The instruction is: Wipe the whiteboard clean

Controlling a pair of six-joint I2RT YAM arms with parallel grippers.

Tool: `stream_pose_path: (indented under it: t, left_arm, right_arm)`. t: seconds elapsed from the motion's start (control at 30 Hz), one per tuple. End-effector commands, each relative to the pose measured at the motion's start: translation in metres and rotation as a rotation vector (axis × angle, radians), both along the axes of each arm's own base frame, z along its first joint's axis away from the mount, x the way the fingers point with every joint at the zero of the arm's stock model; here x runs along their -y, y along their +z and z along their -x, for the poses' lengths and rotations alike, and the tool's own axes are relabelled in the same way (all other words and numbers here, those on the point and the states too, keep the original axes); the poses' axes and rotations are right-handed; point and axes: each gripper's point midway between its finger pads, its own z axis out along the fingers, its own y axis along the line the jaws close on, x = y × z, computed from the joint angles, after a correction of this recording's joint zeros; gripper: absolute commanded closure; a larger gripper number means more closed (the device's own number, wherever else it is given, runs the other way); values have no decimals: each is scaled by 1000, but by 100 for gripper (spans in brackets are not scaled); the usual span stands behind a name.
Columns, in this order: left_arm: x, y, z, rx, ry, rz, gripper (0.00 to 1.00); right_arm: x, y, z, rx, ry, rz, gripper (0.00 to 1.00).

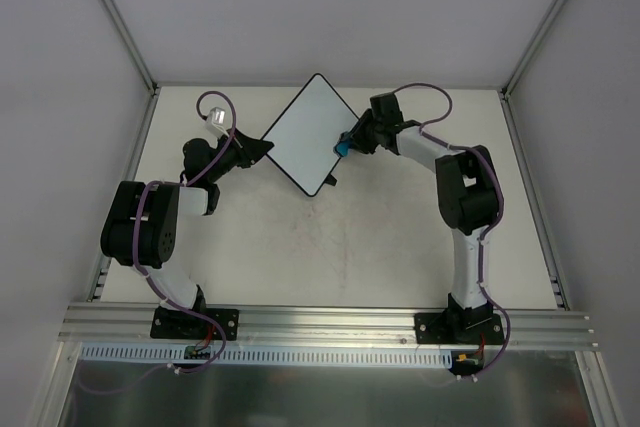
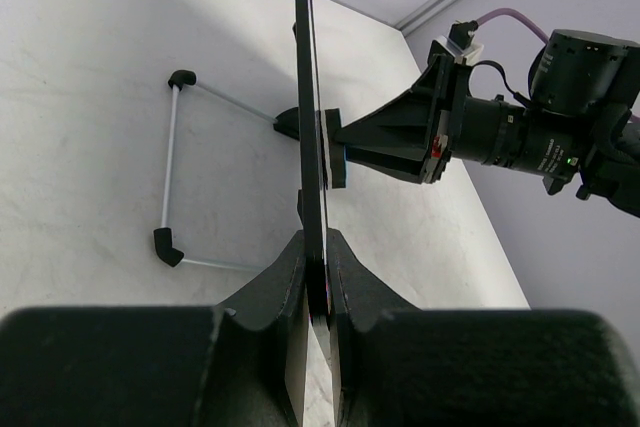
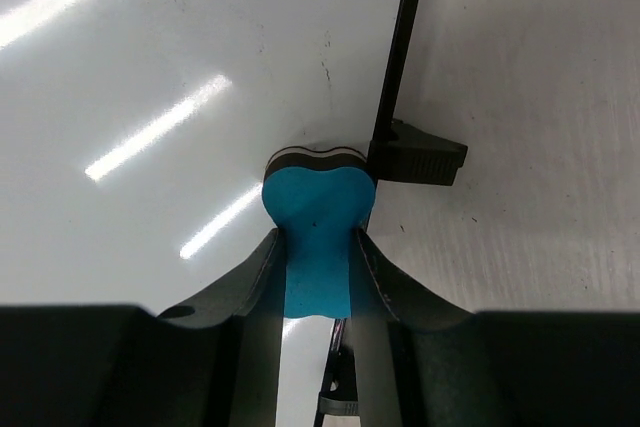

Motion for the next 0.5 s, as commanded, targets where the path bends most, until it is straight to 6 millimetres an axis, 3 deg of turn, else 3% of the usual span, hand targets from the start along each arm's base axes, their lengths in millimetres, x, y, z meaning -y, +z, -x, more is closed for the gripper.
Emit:
stream_pose_path:
  t: [0.0, 0.23, 0.47]
  left_arm:
    - [12, 6, 4, 67, -81, -38, 100]
    - [13, 4, 4, 63, -85, -37, 100]
    - [13, 5, 4, 64, -85, -38, 100]
  right_arm:
    - [11, 10, -22, 48, -7, 48, 100]
    - [19, 16, -44, 46, -25, 17, 100]
    - [43, 19, -73, 45, -80, -22, 100]
